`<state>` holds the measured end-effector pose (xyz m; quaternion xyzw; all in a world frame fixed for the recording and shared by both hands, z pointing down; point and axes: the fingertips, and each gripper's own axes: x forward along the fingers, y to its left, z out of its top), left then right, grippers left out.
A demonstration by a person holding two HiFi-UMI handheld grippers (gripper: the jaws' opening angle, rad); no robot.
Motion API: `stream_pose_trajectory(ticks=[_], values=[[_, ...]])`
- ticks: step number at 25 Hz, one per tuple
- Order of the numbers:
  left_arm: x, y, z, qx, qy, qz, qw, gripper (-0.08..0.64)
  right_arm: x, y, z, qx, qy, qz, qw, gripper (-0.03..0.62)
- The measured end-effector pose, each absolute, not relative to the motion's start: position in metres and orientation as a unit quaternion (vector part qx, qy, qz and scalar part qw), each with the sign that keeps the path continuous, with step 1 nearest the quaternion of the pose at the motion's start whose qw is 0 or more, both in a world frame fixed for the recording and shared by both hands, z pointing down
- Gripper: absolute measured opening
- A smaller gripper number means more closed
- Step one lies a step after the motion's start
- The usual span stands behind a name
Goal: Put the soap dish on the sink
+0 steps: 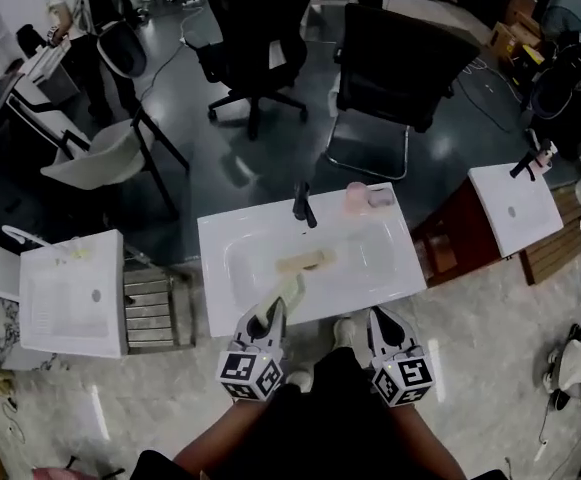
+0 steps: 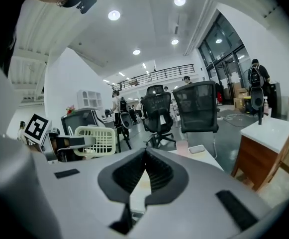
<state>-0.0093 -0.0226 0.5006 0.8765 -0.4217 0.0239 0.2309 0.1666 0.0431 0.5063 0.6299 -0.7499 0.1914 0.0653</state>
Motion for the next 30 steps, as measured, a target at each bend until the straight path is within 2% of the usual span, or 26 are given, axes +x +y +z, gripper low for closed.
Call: stream_pose_trajectory(ticks=[14, 30], values=[[0.007, -0.104, 0.510, 0.816, -0.515, 0.021, 0.262, 0.020, 0.202, -0.078, 0.506, 0.524, -0.826, 0.197, 0.064, -0.002], [0.018, -0.136, 0.540, 0.756, -0.584, 0.035, 0.296, 0.020, 0.228, -0.133, 0.531, 0.436, -0.869, 0.220, 0.085, -0.002]])
